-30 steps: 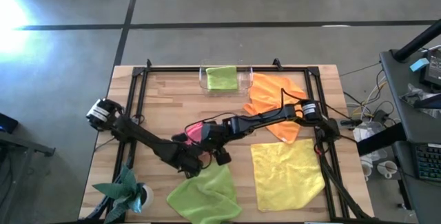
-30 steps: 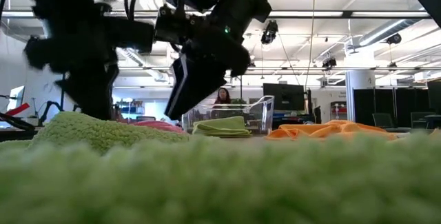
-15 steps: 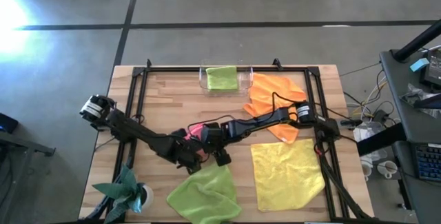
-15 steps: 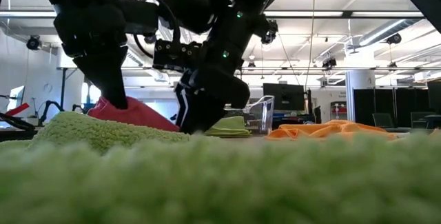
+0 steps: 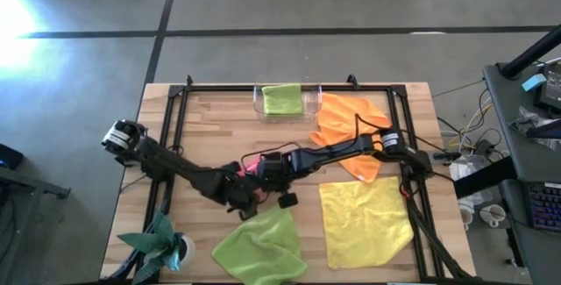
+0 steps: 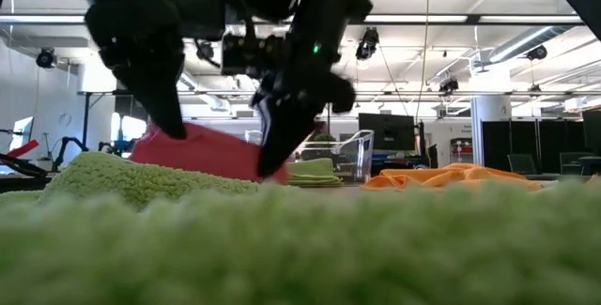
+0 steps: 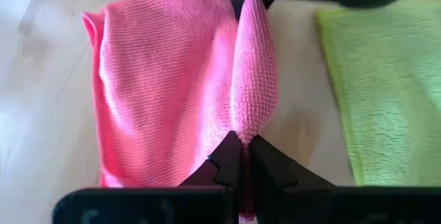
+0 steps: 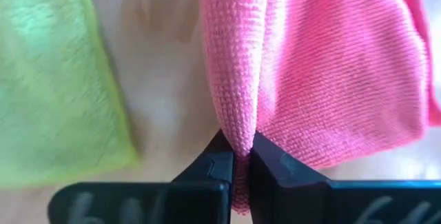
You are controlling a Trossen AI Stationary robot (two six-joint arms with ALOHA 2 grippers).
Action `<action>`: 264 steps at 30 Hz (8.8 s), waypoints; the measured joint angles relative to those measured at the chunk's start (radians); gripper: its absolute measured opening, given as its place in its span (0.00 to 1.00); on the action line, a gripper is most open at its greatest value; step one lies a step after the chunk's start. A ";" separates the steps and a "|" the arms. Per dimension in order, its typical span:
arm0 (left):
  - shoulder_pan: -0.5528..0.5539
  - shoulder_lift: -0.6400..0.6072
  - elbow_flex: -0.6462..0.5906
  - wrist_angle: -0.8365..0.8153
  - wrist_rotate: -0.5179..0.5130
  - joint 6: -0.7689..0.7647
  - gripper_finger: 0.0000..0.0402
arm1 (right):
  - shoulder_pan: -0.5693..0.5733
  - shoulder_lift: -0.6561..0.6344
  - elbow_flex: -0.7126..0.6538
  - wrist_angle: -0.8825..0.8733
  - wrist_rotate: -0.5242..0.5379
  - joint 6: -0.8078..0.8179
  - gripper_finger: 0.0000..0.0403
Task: Fold microfiber towels
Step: Put the pink microfiber towel into the transparent bin, then fold the green microfiber towel
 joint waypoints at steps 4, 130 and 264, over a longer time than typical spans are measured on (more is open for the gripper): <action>0.044 -0.008 0.043 -0.003 0.003 0.102 0.00 | 0.000 -0.028 0.055 -0.161 0.001 0.035 0.03; 0.981 0.219 0.330 0.165 0.323 1.219 0.17 | -0.670 -0.093 0.030 -0.182 -0.136 0.017 0.18; -0.353 0.017 -0.279 0.487 0.462 -0.789 0.01 | 0.039 -0.070 -0.202 0.253 -0.244 0.197 0.51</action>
